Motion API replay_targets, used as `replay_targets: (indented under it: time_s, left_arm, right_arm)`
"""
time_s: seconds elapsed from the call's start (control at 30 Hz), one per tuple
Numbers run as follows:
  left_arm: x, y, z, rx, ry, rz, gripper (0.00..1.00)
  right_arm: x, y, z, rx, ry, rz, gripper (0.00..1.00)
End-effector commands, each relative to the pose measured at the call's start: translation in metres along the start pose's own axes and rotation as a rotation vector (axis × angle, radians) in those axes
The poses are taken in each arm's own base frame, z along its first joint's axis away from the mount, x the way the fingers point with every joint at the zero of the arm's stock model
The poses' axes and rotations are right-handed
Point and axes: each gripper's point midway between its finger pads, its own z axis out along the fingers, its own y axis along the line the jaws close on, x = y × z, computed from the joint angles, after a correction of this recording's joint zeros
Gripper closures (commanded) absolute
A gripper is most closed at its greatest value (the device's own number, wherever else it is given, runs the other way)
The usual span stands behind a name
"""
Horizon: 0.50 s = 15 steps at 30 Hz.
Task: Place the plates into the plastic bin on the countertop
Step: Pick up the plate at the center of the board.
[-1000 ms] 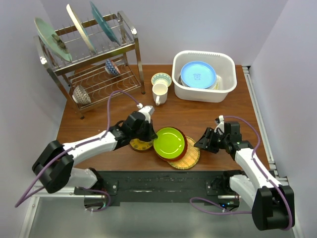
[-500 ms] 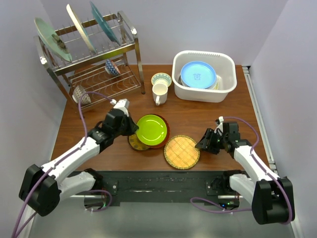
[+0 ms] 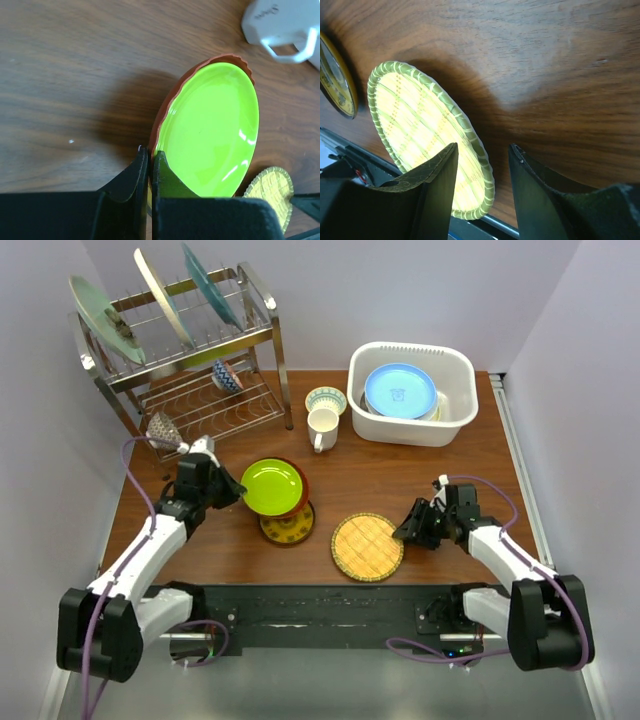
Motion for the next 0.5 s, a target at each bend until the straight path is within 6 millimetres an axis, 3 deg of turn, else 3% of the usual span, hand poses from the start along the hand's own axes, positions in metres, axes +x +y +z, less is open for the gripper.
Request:
replay_targets:
  time_s: [0.0, 0.17, 0.23, 0.27, 0.47]
  left_arm:
    - [-0.010, 0.005, 0.001, 0.072, -0.015, -0.109, 1.00]
    - [-0.010, 0.026, 0.005, 0.037, -0.028, -0.179, 1.00]
    - [-0.013, 0.026, 0.002, 0.054, -0.060, -0.198, 1.00]
    - [-0.015, 0.040, 0.001, 0.027, -0.079, -0.234, 1.00]
    - [-0.023, 0.073, -0.010, -0.033, -0.138, -0.301, 1.00]
  right_arm:
    - [0.001, 0.007, 0.007, -0.053, 0.007, 0.001, 0.54]
    - [0.004, 0.006, 0.010, -0.058, 0.020, 0.001, 0.58]
    - [0.005, 0.006, 0.011, -0.056, 0.027, 0.000, 0.59]
    - [0.004, 0.006, 0.011, -0.058, 0.026, -0.002, 0.59]
    - [0.007, 0.006, 0.014, -0.070, 0.047, -0.002, 0.76]
